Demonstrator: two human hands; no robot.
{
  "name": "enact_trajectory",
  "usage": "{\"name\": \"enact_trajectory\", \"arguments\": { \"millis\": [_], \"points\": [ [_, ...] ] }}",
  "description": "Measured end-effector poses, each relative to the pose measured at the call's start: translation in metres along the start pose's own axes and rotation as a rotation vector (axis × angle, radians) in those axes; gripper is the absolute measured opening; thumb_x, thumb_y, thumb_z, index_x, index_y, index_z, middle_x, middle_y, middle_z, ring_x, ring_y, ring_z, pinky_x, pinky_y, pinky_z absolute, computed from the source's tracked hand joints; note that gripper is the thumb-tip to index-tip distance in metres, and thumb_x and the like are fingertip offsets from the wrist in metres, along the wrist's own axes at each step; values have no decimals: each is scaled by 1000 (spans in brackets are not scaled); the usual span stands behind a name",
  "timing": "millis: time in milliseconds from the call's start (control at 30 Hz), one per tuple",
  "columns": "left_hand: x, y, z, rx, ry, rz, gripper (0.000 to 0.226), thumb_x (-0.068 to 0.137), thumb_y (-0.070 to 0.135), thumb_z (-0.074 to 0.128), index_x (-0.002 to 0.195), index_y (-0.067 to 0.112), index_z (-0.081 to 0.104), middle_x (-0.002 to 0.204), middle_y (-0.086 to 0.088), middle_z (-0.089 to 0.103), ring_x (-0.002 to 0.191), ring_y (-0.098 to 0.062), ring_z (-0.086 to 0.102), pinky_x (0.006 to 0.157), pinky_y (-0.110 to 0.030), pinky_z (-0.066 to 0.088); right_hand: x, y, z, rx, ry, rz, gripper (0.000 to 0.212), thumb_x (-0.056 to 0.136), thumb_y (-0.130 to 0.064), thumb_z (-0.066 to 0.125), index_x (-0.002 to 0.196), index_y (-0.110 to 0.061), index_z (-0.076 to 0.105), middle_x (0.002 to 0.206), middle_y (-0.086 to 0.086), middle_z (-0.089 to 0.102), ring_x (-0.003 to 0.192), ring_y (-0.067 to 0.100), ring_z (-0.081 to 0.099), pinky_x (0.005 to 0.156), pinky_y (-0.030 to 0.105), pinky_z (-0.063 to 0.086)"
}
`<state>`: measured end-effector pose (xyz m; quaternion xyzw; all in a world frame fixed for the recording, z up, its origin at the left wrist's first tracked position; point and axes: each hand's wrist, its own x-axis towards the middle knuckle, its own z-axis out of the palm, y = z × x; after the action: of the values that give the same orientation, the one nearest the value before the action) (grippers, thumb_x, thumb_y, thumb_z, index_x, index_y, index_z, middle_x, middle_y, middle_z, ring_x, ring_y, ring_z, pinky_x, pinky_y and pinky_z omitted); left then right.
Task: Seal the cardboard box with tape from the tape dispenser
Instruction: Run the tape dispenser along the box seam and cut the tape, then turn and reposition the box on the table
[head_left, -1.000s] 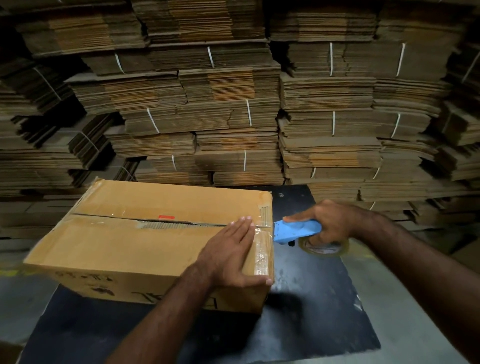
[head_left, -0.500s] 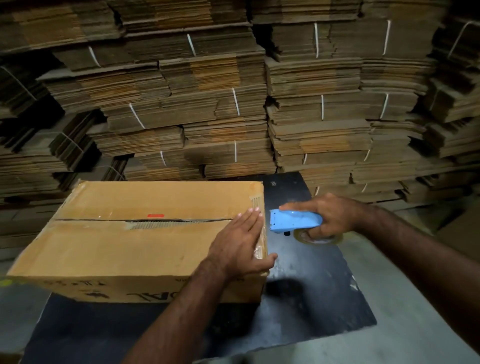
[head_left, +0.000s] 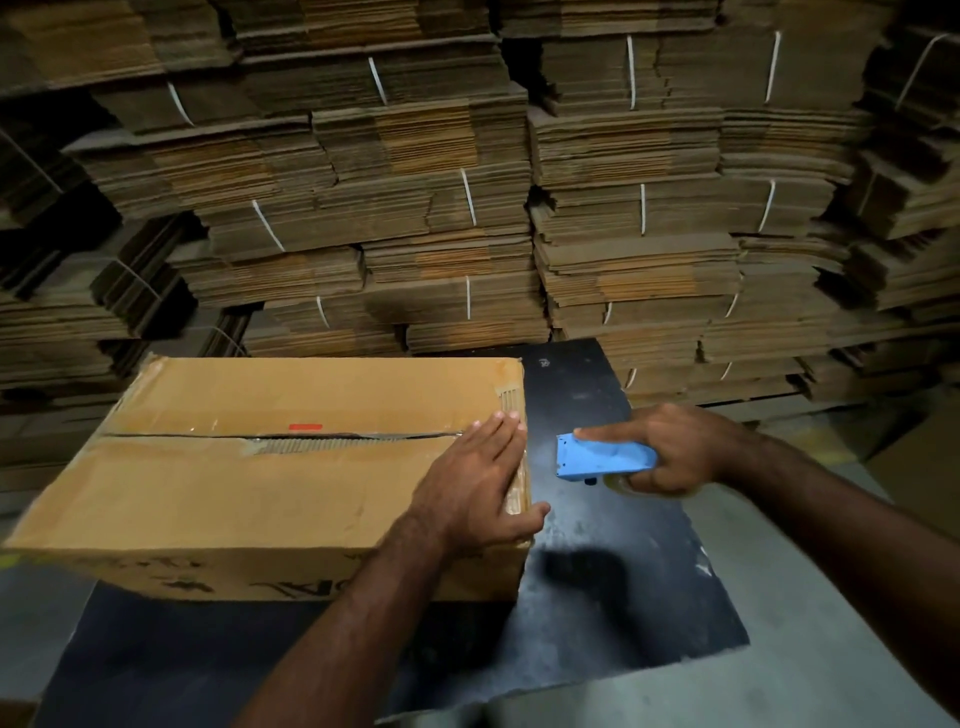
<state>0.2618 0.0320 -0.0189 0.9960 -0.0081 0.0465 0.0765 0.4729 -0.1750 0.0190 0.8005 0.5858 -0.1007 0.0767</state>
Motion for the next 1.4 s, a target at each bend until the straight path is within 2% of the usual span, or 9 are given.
{"name": "enact_trajectory", "arguments": {
  "millis": [167,300,600,800,900,967,1200,1333,1400],
  "points": [
    [2,4,0,24,54,176,71,94,56,40,144,6,45,153,-14,41,144,-26,33,121,-35,12,17,-16,-8,-41,-48,4,68,88,-67,47,150,-54,23,94,-7,68,76,9,60,70,26,49],
    [8,3,-7,69,29,198,63,94,53,43,132,5,55,144,-17,50,140,-29,38,122,-38,15,29,-39,-29,-63,-105,23,64,89,-56,56,148,-45,35,69,-19,48,60,0,48,69,22,48],
    [16,14,-10,62,-27,158,49,86,44,41,107,5,62,110,-12,58,116,-26,46,115,-43,29,48,-62,-47,-111,-208,100,60,80,-59,56,139,-52,45,89,-12,64,77,11,61,80,35,57],
    [15,17,-13,104,-74,160,48,85,44,39,104,7,63,105,-9,56,109,-23,45,113,-43,30,56,-79,-72,-71,-336,173,63,73,-54,68,134,-50,53,82,-13,58,80,10,58,81,35,55],
    [15,19,-17,131,-91,152,49,86,43,40,105,5,63,107,-12,57,114,-26,45,115,-44,28,59,-81,-68,-181,-403,220,60,71,-56,71,128,-39,61,107,-8,67,92,14,61,85,39,53],
    [12,20,-15,145,-111,144,52,87,44,39,109,3,62,113,-14,57,121,-28,44,118,-43,25,46,-78,-41,-299,-523,261,53,73,-55,72,118,-28,66,103,-5,66,86,13,59,83,35,49],
    [25,27,-22,404,-303,121,76,86,63,29,126,8,62,139,-16,49,137,-30,33,118,-46,18,0,-79,51,75,-232,503,77,79,-75,55,146,-41,40,136,2,59,120,24,58,97,37,47],
    [43,46,-25,651,-515,129,84,81,80,27,120,16,67,128,-12,57,126,-29,44,116,-50,13,-5,-114,110,241,-42,664,75,91,-61,45,155,-35,18,136,16,51,117,37,56,92,44,48],
    [48,57,-22,725,-598,100,87,80,83,29,126,17,63,133,-11,58,130,-30,43,118,-53,9,-8,-133,131,209,-64,694,74,95,-50,43,158,-32,8,140,18,44,119,36,53,91,44,47]
  ]
}}
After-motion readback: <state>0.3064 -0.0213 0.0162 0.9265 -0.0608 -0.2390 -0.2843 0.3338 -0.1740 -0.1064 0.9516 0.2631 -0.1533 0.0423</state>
